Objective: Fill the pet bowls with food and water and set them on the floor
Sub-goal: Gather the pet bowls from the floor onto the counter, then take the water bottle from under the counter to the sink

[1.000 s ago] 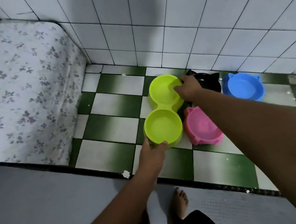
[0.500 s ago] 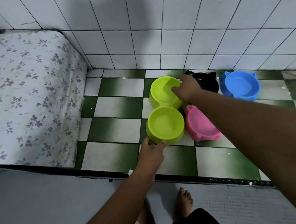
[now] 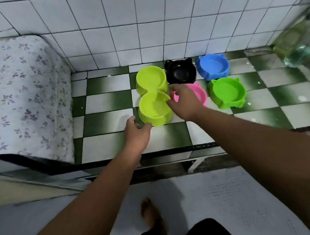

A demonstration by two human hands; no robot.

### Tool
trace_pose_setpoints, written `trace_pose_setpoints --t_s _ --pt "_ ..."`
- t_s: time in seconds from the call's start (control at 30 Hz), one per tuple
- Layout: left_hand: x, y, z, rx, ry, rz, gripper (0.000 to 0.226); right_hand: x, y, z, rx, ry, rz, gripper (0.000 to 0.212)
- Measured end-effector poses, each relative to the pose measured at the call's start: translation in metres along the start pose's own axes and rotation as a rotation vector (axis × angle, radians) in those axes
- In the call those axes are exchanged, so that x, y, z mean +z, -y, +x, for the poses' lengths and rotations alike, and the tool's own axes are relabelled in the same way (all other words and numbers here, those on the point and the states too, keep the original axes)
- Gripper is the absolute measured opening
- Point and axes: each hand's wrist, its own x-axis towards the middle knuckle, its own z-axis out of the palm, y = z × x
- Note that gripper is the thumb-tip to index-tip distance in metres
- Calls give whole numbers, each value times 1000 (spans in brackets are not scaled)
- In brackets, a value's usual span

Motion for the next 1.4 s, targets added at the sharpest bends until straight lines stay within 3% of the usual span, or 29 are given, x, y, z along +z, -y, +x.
trace_pose_setpoints --t_s 0.1,0.27,0.57,0.73,0.93,1.03,1.27,1.4 --pt "1 9 -20 80 -10 55 72 2 -8 -43 -51 -6 -3 47" --pt "3 54 -79 167 -27 185 70 18 -33 -114 -75 37 45 54" --pt "-4 176 -129 192 59 518 71 95 -96 -219 -52 180 64 34" --pt "0 262 -80 132 63 532 73 170 -155 -222 96 282 48 47" --pt "14 352 18 94 2 498 73 272 -232 -181 259 207 139 46" --pt "18 396 71 88 -28 546 75 322 -266 -152 257 206 129 45" --pt "10 484 177 163 -67 701 87 444 -323 -63 203 218 120 85" --pt "-2 520 227 169 -119 708 89 491 -344 -25 181 187 107 87"
